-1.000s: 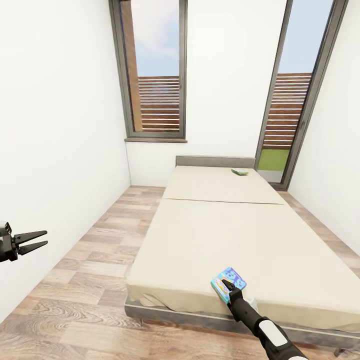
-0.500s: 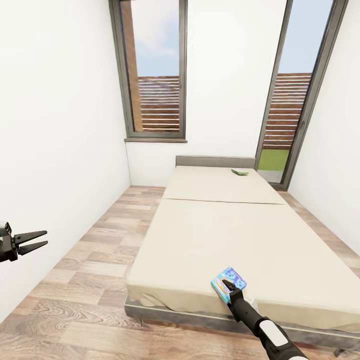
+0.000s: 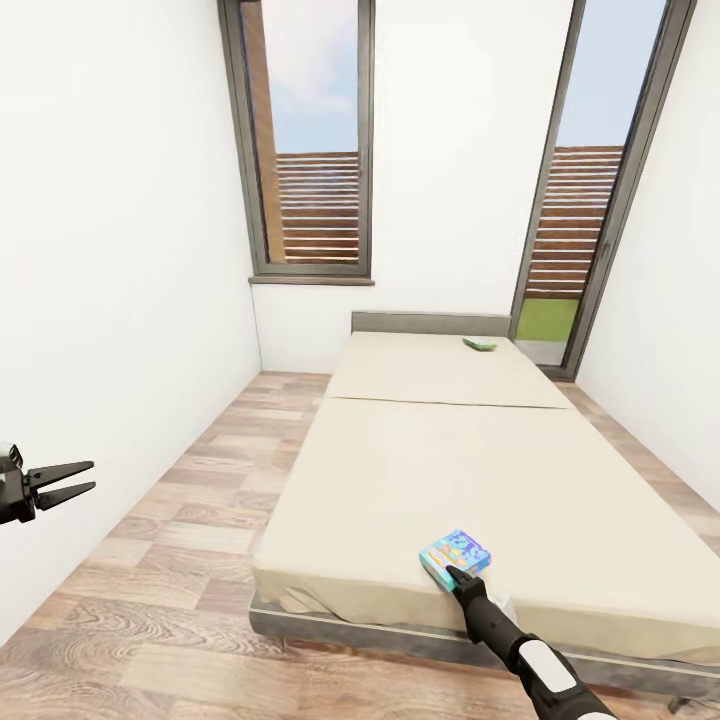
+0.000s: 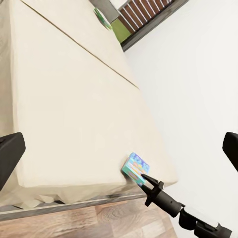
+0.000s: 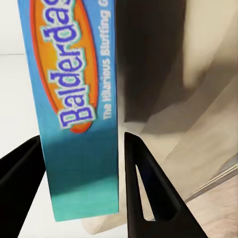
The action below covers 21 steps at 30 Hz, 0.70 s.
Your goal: Put all the toys in the child's room - the three board games (two on the bed and one on the table), the two jigsaw puzzles on the table, and the tennis ball on the table - inside the toy box on the table in the child's room.
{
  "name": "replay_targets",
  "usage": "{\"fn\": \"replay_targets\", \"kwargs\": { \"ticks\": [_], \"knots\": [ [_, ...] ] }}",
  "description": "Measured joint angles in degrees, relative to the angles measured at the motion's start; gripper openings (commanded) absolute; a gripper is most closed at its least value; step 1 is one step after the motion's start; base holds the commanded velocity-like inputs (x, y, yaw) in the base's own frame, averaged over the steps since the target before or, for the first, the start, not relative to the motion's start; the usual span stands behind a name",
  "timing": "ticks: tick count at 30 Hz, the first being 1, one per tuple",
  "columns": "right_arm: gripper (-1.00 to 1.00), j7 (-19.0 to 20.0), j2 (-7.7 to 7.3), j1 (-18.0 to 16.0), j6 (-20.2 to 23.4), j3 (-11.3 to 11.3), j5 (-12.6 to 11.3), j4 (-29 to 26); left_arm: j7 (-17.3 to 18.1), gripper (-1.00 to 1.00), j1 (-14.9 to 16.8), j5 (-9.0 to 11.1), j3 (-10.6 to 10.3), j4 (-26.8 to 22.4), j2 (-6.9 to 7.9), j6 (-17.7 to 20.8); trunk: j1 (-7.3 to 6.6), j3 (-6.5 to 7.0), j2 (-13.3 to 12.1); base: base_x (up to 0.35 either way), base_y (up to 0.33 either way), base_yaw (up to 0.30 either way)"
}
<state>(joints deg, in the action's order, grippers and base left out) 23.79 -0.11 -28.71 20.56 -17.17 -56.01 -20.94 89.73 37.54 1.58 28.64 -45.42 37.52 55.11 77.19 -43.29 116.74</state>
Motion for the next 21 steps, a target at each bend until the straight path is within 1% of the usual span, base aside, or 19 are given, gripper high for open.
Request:
{"fn": "replay_targets", "kwargs": {
  "ticks": [12,13,14,16,20,21],
  "knots": [
    [-1.00,0.50,0.00,0.00,-0.26,0.21,-0.18,0.01,0.00,1.00,-0.02,0.00,-0.03,-0.02,0.00,0.00,-2.63,2.15,-4.80,0.000,0.000,0.000],
    [-1.00,0.62,0.20,-0.02,0.07,1.32,0.31,-2.30,0.00,1.00,-0.02,-0.01,0.00,0.00,-0.01,-0.01,-2.85,2.34,-5.20,0.000,0.000,0.000],
    [-1.00,0.60,0.18,-0.02,0.02,1.51,0.38,-3.03,0.00,1.00,-0.03,0.00,0.00,0.00,0.00,0.00,-3.07,2.51,-5.60,0.000,0.000,0.000],
    [-1.00,0.61,0.08,-0.03,0.08,4.26,0.30,-6.10,0.00,1.00,0.00,0.00,0.00,0.00,-0.01,0.00,-3.51,2.88,-6.40,0.000,0.000,0.000],
    [-1.00,0.68,-0.22,-0.01,0.18,12.47,0.34,-13.67,0.00,1.00,-0.01,0.00,0.01,-0.01,-0.01,-0.01,-4.39,3.59,-8.01,0.000,0.000,0.000],
    [-1.00,0.67,-0.41,0.03,0.28,14.13,0.43,-14.91,0.00,1.00,-0.02,0.00,0.01,0.00,-0.01,0.00,-4.61,3.77,-8.41,0.000,0.000,0.000]
  ]
}}
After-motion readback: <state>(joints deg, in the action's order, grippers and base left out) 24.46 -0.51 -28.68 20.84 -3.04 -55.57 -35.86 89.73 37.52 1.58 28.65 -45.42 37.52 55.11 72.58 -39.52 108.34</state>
